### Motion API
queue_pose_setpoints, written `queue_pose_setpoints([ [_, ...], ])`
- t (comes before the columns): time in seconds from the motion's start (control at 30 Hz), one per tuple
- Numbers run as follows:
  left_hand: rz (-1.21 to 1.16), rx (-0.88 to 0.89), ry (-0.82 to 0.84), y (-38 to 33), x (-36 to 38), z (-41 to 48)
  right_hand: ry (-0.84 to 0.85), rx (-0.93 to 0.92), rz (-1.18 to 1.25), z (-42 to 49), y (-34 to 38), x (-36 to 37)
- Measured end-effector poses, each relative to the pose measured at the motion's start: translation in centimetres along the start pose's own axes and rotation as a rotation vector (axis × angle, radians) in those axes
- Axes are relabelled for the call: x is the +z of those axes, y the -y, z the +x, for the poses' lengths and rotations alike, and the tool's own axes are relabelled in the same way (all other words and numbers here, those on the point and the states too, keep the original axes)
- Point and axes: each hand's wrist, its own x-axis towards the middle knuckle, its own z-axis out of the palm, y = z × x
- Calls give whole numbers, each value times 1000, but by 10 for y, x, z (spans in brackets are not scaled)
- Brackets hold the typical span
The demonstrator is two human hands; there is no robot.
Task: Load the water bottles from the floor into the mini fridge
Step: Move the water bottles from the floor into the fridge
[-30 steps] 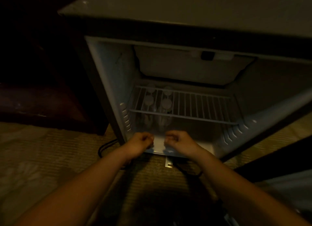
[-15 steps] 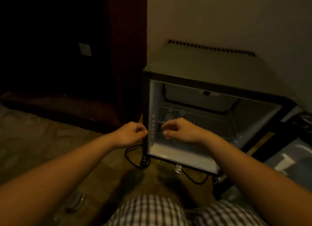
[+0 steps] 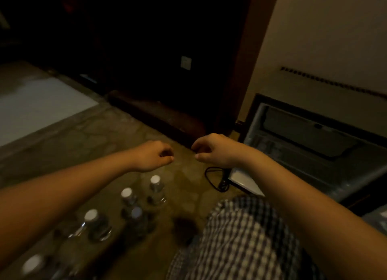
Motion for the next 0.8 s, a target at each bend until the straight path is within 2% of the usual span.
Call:
queue_pose_setpoints([
  [0.33, -124, -323, 99, 105, 64, -144, 257, -77, 116, 45, 98, 128],
  [0.43, -198, -409, 145, 135, 95, -188, 278, -69, 163, 52, 111, 167],
  [0.6, -244, -582, 126, 156, 142, -238, 426, 7, 163, 50, 128, 236],
  [0.7, -323, -602, 78, 162, 171, -252, 523, 33, 161, 44, 139, 268],
  [0.8, -301, -631, 9, 163, 192, -256, 556, 2, 167, 40, 151, 289],
])
